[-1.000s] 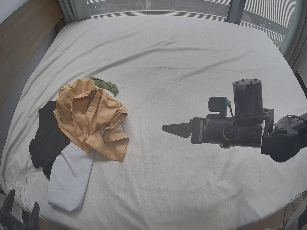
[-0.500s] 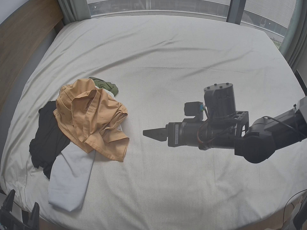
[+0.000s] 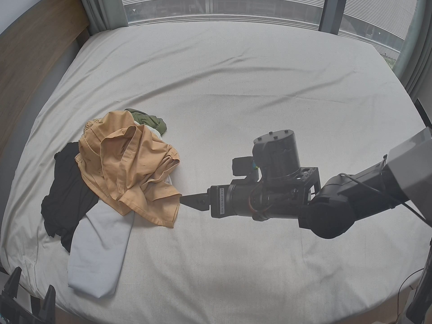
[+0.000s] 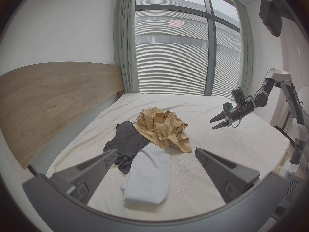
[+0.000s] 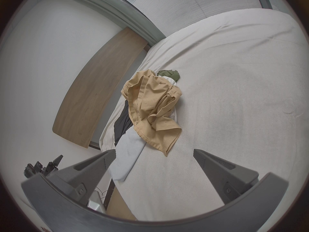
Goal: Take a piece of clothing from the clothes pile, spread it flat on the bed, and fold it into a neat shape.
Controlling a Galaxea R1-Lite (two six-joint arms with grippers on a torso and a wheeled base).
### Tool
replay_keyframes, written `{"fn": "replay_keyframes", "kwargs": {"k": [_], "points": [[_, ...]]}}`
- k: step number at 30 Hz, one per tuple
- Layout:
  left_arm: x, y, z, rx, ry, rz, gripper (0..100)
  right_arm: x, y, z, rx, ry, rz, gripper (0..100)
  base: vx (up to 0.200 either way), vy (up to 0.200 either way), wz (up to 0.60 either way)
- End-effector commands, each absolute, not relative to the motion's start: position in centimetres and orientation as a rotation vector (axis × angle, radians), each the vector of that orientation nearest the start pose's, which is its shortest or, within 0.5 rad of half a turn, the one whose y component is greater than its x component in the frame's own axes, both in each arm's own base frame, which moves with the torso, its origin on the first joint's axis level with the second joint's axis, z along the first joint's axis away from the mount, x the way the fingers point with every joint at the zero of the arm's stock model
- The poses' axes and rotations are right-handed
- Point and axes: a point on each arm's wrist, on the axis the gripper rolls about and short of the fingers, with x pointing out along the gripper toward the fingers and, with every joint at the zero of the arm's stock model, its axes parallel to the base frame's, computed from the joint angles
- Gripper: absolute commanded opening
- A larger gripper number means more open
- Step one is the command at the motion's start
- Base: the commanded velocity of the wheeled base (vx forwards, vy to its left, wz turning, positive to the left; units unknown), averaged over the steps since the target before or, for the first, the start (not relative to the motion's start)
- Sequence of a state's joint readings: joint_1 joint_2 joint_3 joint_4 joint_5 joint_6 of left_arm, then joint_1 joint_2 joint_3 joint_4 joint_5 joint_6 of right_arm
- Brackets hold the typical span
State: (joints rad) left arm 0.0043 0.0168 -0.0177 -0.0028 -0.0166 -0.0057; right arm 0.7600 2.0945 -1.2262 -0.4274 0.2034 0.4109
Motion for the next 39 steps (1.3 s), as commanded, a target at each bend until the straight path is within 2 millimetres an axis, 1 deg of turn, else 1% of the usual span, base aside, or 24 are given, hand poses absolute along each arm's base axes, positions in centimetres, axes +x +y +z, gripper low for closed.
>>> {"fn": "replay_keyframes", "kwargs": {"k": [1, 4, 11, 13, 19, 20, 28, 33, 35, 39], "points": [[-2.3, 0.0, 7.6, -0.008, -0.001, -0.012, 100, 30.1, 29.7, 12.1, 0.242, 0.642, 0.842, 100, 0.0, 0.0, 0.0], [-2.3, 0.0, 7.6, -0.006, -0.003, -0.012, 100, 30.2, 30.2, 11.4, 0.25, 0.659, 0.842, 100, 0.0, 0.0, 0.0], [-2.3, 0.0, 7.6, -0.006, -0.001, -0.012, 100, 30.6, 31.3, 10.6, 0.264, 0.671, 0.847, 100, 0.0, 0.0, 0.0], [-2.3, 0.0, 7.6, -0.006, -0.001, -0.012, 100, 30.8, 32.2, 10.3, 0.268, 0.669, 0.856, 100, 0.0, 0.0, 0.0], [-2.3, 0.0, 7.6, -0.008, -0.003, -0.012, 100, 31.3, 33.1, 9.3, 0.265, 0.674, 0.857, 100, 0.0, 0.0, 0.0], [-2.3, 0.0, 7.6, -0.006, -0.001, -0.012, 100, 31.3, 33.6, 8.8, 0.26, 0.681, 0.861, 100, 0.0, 0.0, 0.0], [-2.3, 0.0, 7.6, -0.008, -0.001, -0.012, 100, 32.0, 34.4, 7.0, 0.262, 0.699, 0.841, 100, 0.0, 0.0, 0.0], [-2.3, 0.0, 7.6, -0.008, -0.001, -0.012, 100, 32.1, 35.1, 6.5, 0.301, 0.717, 0.833, 100, 0.0, 0.0, 0.0], [-2.3, 0.0, 7.6, -0.008, -0.001, -0.012, 100, 32.4, 35.6, 5.5, 0.299, 0.732, 0.828, 100, 0.0, 0.0, 0.0], [-2.3, 0.0, 7.6, -0.008, -0.001, -0.012, 100, 32.9, 36.3, 4.4, 0.295, 0.726, 0.805, 100, 0.0, 0.0, 0.0]]}}
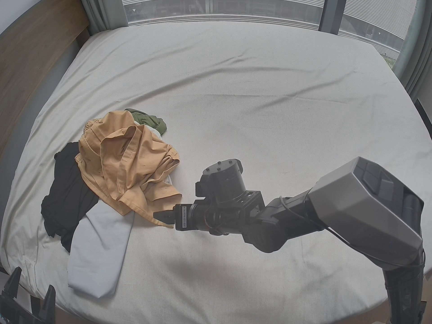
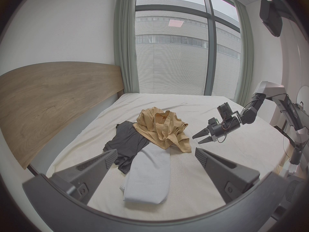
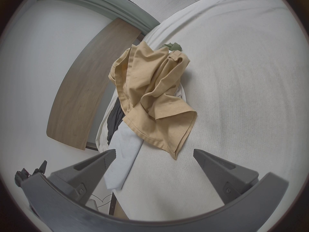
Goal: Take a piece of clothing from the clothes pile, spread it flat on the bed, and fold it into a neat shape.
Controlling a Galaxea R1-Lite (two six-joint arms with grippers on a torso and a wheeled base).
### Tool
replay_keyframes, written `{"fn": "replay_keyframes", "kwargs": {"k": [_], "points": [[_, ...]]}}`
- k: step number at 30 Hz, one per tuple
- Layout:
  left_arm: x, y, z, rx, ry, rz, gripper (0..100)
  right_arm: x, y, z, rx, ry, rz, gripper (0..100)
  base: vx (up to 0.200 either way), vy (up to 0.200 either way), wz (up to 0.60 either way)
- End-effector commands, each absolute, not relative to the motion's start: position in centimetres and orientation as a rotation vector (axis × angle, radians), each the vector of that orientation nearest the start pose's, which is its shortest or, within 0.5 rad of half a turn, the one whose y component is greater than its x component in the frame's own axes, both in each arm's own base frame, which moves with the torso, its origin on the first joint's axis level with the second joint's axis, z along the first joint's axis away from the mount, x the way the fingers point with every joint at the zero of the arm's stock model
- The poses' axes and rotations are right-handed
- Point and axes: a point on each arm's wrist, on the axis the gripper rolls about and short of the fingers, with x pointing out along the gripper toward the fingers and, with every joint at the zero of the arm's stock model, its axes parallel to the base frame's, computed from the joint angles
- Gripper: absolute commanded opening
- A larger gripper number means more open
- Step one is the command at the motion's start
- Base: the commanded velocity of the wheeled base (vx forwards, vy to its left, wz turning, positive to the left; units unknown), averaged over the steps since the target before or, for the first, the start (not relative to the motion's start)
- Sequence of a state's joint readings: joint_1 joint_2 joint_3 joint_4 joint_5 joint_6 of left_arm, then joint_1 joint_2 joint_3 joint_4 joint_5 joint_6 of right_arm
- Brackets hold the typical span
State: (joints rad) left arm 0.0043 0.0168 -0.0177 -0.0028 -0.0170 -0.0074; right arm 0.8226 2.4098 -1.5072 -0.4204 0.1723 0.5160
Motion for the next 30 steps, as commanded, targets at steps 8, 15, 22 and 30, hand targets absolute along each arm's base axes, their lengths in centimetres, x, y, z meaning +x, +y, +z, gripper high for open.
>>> {"fn": "replay_keyframes", "kwargs": {"k": [8, 15, 22, 30], "points": [[-2.3, 0.0, 7.6, -0.008, -0.001, -0.012, 100, 33.3, 37.1, 3.1, 0.31, 0.736, 0.797, 100, 0.0, 0.0, 0.0], [-2.3, 0.0, 7.6, -0.008, -0.001, -0.012, 100, 33.8, 37.8, 3.2, 0.341, 0.723, 0.798, 100, 0.0, 0.0, 0.0], [-2.3, 0.0, 7.6, -0.008, -0.001, -0.012, 100, 33.8, 38.4, 2.2, 0.338, 0.733, 0.801, 100, 0.0, 0.0, 0.0], [-2.3, 0.0, 7.6, -0.008, -0.001, -0.012, 100, 33.9, 39.1, 2.0, 0.355, 0.728, 0.806, 100, 0.0, 0.0, 0.0]]}}
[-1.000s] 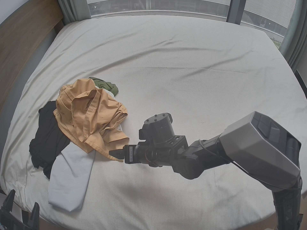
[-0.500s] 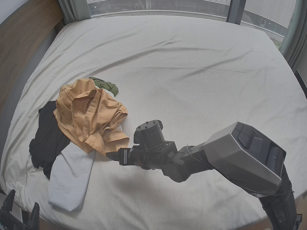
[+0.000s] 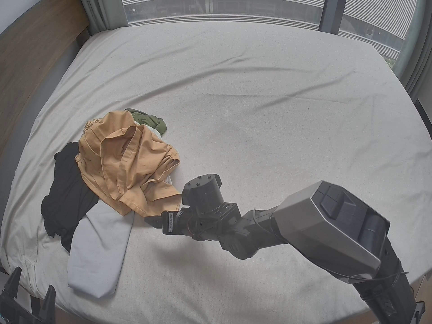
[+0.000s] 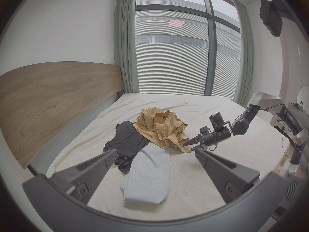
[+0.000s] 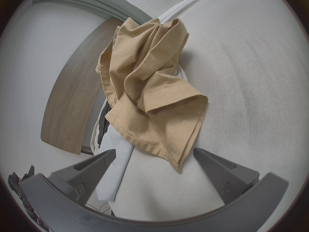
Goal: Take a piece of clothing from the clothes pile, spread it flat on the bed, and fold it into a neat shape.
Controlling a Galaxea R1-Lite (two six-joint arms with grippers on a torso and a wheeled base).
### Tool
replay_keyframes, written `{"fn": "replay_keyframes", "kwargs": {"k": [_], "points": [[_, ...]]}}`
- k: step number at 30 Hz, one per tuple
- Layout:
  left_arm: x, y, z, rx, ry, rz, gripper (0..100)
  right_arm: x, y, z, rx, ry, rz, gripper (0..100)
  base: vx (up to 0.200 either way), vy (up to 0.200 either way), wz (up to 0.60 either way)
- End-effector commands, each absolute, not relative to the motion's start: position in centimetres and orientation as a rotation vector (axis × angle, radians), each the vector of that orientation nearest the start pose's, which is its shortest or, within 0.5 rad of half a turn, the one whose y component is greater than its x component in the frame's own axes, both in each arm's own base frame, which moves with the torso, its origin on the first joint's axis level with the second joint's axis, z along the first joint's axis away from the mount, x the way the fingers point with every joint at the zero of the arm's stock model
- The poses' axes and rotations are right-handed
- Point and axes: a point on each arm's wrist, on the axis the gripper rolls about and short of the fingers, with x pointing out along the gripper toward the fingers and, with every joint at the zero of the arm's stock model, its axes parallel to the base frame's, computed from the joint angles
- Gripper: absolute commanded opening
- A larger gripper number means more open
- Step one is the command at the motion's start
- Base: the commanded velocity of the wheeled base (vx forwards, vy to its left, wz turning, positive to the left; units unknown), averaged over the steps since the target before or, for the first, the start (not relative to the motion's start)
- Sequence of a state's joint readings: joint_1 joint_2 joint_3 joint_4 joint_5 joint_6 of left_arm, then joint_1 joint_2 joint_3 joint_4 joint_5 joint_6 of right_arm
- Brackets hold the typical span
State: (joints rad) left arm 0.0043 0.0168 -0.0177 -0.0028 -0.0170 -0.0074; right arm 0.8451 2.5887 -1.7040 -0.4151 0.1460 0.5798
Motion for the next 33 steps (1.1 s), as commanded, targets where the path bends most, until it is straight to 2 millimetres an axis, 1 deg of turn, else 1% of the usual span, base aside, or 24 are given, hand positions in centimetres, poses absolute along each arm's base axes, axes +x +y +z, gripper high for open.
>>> {"fn": "replay_keyframes", "kwargs": {"k": [1, 11, 12, 13, 26, 31, 33], "points": [[-2.3, 0.0, 7.6, -0.008, -0.001, -0.012, 100, 33.9, 39.1, 1.8, 0.36, 0.729, 0.799, 100, 0.0, 0.0, 0.0], [-2.3, 0.0, 7.6, -0.008, -0.001, -0.012, 100, 34.2, 39.5, 1.4, 0.37, 0.722, 0.785, 100, 0.0, 0.0, 0.0], [-2.3, 0.0, 7.6, -0.008, -0.001, -0.012, 100, 34.3, 39.4, 1.4, 0.372, 0.722, 0.783, 0, 0.0, 0.0, 0.0], [-2.3, 0.0, 7.6, -0.008, -0.001, -0.012, 100, 34.3, 39.4, 1.0, 0.369, 0.727, 0.781, 0, 0.0, 0.0, 0.0], [-2.3, 0.0, 7.6, -0.008, -0.001, -0.012, 100, 34.5, 39.5, 0.5, 0.384, 0.731, 0.749, 0, 0.0, 0.0, 0.0], [-2.3, 0.0, 7.6, -0.008, -0.001, -0.012, 100, 34.2, 38.8, 0.3, 0.367, 0.75, 0.709, 0, 0.0, 0.0, 0.0], [-2.3, 0.0, 7.6, -0.008, -0.001, -0.012, 100, 33.9, 38.3, 0.8, 0.36, 0.764, 0.694, 0, 0.0, 0.0, 0.0]]}}
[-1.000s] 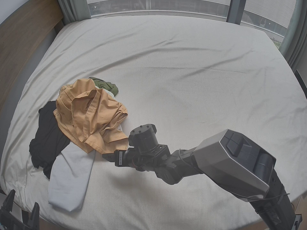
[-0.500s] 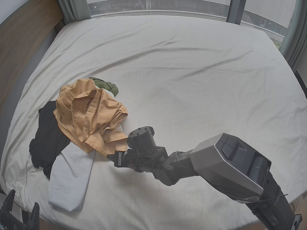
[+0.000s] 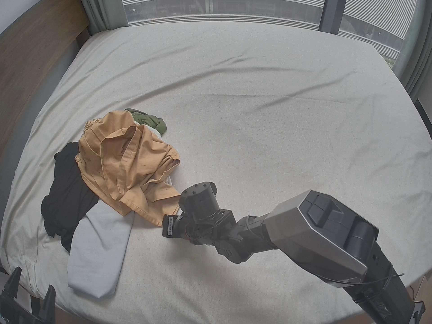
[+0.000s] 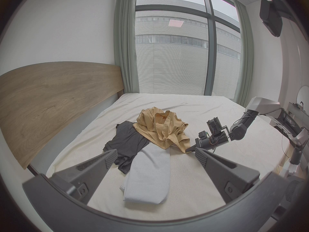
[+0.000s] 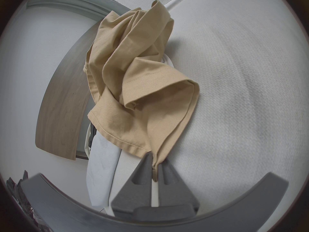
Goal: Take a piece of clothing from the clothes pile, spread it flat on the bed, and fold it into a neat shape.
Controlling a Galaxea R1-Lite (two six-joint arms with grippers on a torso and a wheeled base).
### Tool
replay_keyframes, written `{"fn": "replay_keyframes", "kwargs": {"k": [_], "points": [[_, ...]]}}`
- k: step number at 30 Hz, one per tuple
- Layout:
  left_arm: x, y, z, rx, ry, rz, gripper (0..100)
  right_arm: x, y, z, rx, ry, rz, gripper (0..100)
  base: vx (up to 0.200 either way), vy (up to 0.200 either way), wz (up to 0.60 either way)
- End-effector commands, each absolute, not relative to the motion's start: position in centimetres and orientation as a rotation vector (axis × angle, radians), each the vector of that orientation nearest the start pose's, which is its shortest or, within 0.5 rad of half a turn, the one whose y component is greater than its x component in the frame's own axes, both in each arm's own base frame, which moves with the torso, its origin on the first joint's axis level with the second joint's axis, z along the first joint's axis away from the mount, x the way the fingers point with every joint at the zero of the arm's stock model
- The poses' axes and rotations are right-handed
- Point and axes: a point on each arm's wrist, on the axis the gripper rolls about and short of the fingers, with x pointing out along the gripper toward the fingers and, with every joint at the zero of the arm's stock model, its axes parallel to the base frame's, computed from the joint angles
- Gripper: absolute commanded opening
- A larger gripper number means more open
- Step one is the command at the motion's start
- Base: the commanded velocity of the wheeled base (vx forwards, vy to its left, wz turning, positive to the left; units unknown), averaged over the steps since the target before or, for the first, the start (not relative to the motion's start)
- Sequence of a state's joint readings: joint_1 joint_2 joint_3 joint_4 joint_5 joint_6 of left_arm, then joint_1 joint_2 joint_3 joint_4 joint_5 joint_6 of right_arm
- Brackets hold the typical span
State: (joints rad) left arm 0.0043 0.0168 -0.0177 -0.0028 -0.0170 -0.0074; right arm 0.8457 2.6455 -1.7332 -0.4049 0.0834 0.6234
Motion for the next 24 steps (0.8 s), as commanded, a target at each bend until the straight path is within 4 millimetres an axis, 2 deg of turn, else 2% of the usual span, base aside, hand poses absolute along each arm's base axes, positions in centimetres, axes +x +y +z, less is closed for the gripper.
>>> {"fn": "replay_keyframes", "kwargs": {"k": [1, 7, 10, 24], "points": [[-2.3, 0.0, 7.6, -0.008, -0.001, -0.012, 100, 33.7, 37.9, 1.3, 0.359, 0.769, 0.689, 0, 0.0, 0.0, 0.0], [-2.3, 0.0, 7.6, -0.008, -0.001, -0.012, 100, 32.5, 35.5, 3.2, 0.347, 0.796, 0.659, 0, 0.0, 0.0, 0.0], [-2.3, 0.0, 7.6, -0.008, -0.001, -0.012, 100, 32.2, 34.0, 3.3, 0.339, 0.817, 0.633, 0, 0.0, 0.0, 0.0], [-2.3, 0.0, 7.6, -0.008, -0.001, -0.012, 100, 30.2, 31.5, 4.5, 0.317, 0.857, 0.608, 0, 0.0, 0.0, 0.0]]}}
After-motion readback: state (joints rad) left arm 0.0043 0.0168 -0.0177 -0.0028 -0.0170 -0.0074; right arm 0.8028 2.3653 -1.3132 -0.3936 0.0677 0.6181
